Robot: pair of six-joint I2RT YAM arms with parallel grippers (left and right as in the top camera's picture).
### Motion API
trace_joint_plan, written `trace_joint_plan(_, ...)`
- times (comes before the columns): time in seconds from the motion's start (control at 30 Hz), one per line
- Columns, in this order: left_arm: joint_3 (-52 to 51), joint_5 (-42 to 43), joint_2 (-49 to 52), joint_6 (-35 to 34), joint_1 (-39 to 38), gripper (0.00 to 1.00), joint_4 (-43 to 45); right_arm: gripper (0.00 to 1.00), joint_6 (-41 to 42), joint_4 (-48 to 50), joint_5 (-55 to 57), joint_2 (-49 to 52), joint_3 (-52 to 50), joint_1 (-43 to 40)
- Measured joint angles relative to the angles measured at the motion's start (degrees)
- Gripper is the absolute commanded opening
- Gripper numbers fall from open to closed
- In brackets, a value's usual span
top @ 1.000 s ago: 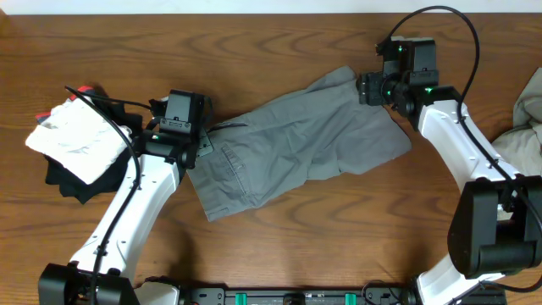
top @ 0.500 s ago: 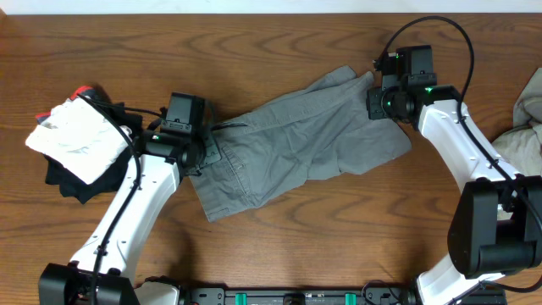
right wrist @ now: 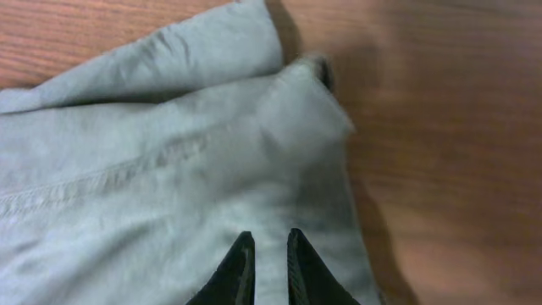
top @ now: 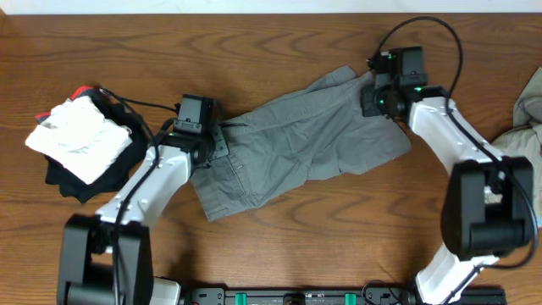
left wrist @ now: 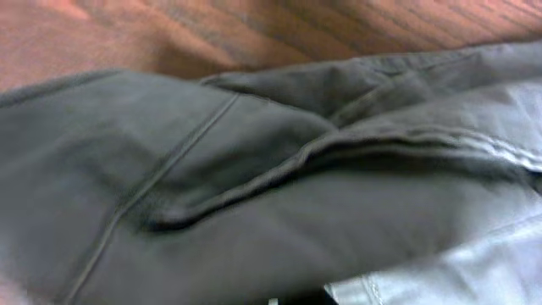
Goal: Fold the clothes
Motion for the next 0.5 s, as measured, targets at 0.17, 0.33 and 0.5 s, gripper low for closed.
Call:
trace_joint_plan(0.17,0.00,-1.01,2.10,0.44,0.00,0.11,1.18,0.18,0.04,8.76,-0.87,4.13,0.00,1.05)
trace_joint_plan(0.33,0.00,-3.52,2.97,0.79,0.00,0.11,0.81,0.22,2.95,18.97,-0.46,8.76,0.09,1.14)
trace_joint_plan(0.5,0.00,-8.87,3.02,-2.08,0.15,0.24,0.33,0.26,8.92,24.26,1.57,12.59,0.09,1.14)
